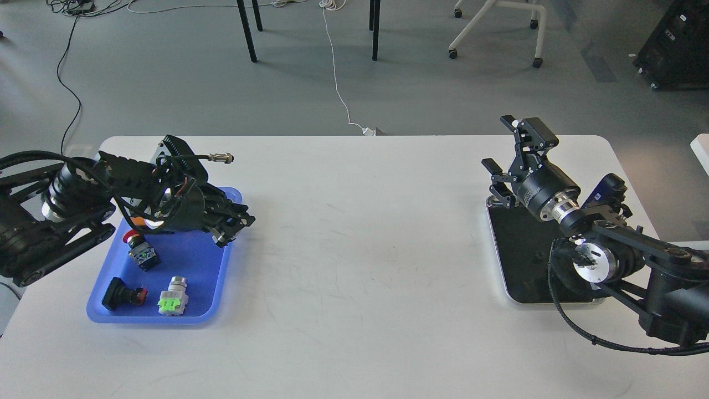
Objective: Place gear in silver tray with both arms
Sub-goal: 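Carry the gear to the table center and open the left gripper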
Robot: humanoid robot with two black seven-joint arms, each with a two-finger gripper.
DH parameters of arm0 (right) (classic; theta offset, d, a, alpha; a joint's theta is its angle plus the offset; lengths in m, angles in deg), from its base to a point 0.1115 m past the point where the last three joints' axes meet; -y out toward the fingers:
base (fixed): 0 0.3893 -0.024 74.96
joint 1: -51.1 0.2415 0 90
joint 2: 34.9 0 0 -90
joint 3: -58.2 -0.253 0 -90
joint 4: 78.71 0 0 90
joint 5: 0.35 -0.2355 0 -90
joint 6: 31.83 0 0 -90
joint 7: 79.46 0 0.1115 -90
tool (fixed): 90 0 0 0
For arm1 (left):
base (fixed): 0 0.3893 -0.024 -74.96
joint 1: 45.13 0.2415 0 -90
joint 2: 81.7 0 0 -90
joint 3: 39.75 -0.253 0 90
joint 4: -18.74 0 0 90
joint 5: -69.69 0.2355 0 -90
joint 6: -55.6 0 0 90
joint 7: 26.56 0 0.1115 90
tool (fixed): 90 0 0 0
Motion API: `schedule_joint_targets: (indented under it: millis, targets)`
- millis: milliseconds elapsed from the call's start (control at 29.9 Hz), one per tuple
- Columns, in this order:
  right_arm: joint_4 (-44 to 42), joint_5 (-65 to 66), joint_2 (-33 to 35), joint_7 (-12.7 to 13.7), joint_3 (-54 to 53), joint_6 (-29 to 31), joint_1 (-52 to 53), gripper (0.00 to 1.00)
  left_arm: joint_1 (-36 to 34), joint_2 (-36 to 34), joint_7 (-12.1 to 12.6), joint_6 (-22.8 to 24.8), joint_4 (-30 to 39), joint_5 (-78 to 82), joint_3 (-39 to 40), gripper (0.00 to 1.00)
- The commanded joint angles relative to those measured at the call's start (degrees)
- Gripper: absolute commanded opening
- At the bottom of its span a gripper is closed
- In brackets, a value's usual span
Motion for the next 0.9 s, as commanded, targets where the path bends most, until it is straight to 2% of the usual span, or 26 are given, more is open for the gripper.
schedule_joint_targets:
  millis: [0,200,401,568,869]
  targets:
    - [-0.1,0.0,0.4,0.0,-0.1,0.0,-0.1,0.97,-2.5,5.1,0.0,3.2,2.5,0.0,-0.1,0.14]
    - [-0.2,0.0,0.4,0.0,-0.1,-0.1,-0.1,0.97,-4.6,14.4,0.0,3.2,1.3,0.0,-0.4,0.14]
    - [-0.3,0.0,0.4,0.0,-0.1,-0.1,-0.1,0.97,-5.0,21.9,0.0,3.2,-4.4,0.0,-5.1,0.14]
    - [-0.3,0.0,0.6,0.0,-0.1,-0.1,-0.2,0.97,-4.1,25.8,0.0,3.2,-6.1,0.0,-6.8,0.14]
    - [-0.2,0.0,0.8,0.0,-0.1,-0.1,-0.2,0.97,-2.4,28.7,0.0,3.2,-6.1,0.0,-6.8,0.14]
